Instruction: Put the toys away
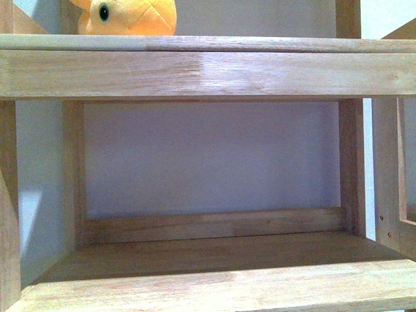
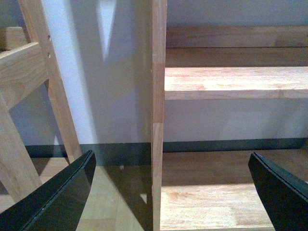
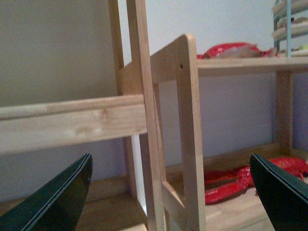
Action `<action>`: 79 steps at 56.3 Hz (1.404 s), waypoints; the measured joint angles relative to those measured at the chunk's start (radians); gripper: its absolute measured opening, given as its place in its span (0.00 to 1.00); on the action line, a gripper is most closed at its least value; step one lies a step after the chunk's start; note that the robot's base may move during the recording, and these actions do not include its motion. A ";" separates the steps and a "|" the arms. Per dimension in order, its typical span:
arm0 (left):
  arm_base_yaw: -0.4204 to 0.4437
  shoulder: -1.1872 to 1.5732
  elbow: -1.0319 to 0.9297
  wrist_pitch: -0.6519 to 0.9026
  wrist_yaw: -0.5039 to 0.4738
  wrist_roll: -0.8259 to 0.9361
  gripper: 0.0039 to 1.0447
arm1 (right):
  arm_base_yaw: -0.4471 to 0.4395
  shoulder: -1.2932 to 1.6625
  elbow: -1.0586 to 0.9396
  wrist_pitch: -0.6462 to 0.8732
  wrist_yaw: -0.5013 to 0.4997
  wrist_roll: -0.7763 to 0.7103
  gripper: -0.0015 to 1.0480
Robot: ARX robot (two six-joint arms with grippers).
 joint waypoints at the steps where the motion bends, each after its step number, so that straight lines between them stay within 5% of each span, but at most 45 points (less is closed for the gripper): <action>1: 0.000 0.000 0.000 0.000 0.000 0.000 0.94 | 0.003 -0.004 -0.008 -0.005 0.002 0.000 0.94; 22: 0.000 0.000 0.000 0.000 0.000 0.000 0.94 | 0.007 -0.019 -0.035 -0.048 -0.022 0.009 0.92; 30: 0.000 0.000 0.000 0.000 0.000 0.000 0.94 | -0.053 -0.057 -0.012 -0.413 -0.359 0.023 0.70; 43: 0.000 0.000 0.000 0.000 0.000 0.000 0.94 | -0.059 -0.171 -0.221 -0.360 -0.373 0.027 0.21; 50: 0.000 0.000 0.000 0.000 0.000 0.000 0.94 | -0.059 -0.202 -0.280 -0.341 -0.373 0.027 0.03; 79: 0.000 0.000 0.000 0.000 0.000 0.000 0.94 | -0.059 -0.309 -0.437 -0.290 -0.373 0.027 0.03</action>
